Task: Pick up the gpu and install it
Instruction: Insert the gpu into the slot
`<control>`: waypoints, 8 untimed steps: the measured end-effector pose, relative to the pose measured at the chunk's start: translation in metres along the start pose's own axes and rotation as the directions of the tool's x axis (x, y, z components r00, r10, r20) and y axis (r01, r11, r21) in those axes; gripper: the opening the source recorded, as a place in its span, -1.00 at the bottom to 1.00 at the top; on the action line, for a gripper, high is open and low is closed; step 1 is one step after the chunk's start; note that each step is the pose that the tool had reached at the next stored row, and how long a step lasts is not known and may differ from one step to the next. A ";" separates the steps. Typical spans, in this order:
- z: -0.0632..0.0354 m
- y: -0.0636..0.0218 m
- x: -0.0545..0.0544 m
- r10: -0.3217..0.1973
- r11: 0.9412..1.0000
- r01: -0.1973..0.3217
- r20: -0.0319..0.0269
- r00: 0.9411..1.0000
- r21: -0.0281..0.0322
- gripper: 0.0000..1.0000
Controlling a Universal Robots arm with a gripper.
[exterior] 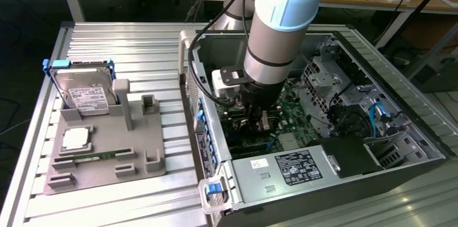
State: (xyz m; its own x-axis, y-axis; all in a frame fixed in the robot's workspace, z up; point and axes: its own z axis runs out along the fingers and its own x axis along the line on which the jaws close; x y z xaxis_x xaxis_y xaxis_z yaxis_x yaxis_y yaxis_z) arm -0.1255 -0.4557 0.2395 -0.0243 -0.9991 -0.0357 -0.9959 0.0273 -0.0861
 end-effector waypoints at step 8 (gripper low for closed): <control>0.0000 0.0000 0.000 0.000 1.000 0.000 0.000 1.000 0.000 -0.46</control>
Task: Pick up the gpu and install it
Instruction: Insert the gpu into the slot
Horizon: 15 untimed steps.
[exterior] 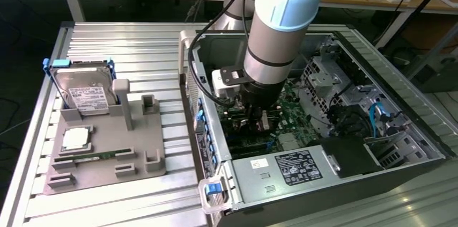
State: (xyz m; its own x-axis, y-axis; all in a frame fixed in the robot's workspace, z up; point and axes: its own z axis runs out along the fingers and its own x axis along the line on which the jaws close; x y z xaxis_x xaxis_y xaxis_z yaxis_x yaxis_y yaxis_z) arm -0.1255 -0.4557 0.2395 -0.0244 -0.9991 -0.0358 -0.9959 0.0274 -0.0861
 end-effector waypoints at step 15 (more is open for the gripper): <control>0.0000 0.0000 0.000 0.000 1.000 0.000 0.000 1.000 0.000 -0.46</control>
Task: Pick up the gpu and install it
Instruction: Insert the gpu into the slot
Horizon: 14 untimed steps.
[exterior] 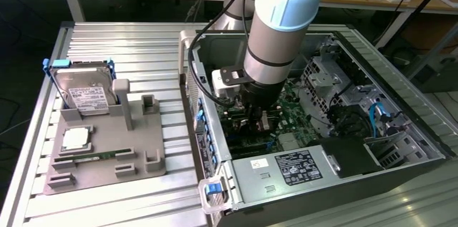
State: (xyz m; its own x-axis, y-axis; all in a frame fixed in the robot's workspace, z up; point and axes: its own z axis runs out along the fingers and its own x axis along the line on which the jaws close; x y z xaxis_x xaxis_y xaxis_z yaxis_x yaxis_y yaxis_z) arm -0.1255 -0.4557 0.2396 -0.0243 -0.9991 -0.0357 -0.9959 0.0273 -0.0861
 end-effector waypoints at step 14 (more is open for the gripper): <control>0.0000 -0.0001 0.000 0.000 1.000 0.000 0.000 1.000 0.001 -0.46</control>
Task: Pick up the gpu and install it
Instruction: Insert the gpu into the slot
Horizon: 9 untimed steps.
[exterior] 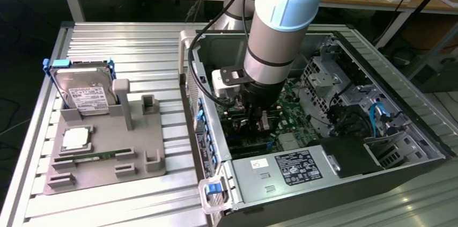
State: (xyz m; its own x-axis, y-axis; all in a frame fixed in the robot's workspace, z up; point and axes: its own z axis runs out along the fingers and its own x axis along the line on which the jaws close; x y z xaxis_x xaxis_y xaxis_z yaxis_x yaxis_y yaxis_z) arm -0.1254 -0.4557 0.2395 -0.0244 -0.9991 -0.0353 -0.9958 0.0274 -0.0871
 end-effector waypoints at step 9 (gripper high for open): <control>0.0002 0.0003 0.000 0.000 1.000 0.000 0.002 1.000 -0.001 -0.44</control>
State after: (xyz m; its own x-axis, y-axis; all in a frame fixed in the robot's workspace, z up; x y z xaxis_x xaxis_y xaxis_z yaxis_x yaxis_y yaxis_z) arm -0.1257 -0.4554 0.2393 -0.0247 -0.9990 -0.0375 -0.9959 0.0278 -0.0856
